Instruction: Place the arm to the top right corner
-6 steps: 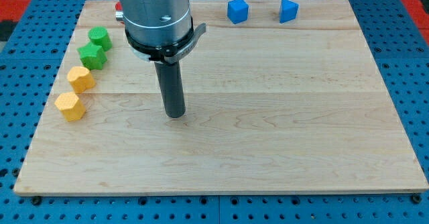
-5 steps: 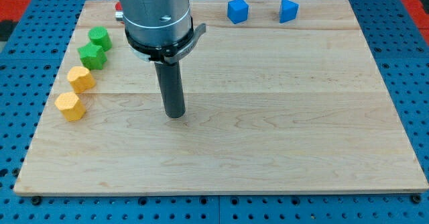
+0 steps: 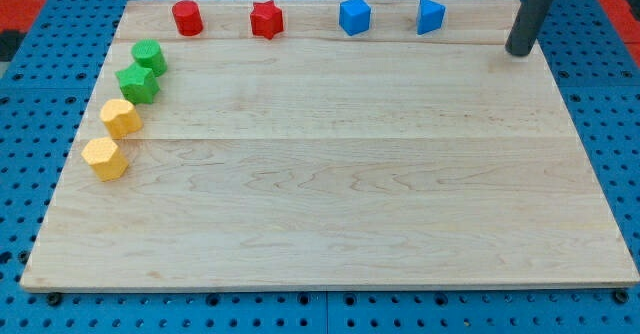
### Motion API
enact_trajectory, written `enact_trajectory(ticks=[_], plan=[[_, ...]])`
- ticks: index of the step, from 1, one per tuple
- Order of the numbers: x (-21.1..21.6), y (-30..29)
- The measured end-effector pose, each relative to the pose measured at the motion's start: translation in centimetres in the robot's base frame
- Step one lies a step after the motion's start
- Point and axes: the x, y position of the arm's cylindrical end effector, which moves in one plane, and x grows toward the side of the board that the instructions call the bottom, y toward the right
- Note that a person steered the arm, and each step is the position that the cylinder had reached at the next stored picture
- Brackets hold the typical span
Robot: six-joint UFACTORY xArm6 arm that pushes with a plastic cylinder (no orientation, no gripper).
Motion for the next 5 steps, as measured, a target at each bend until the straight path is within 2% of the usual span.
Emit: enact_trajectory(ticks=[1,2,4,5], plan=[[-6.5,2.0],[-8.2,1.9],[-8.3,-1.0],[-8.2,-6.7]])
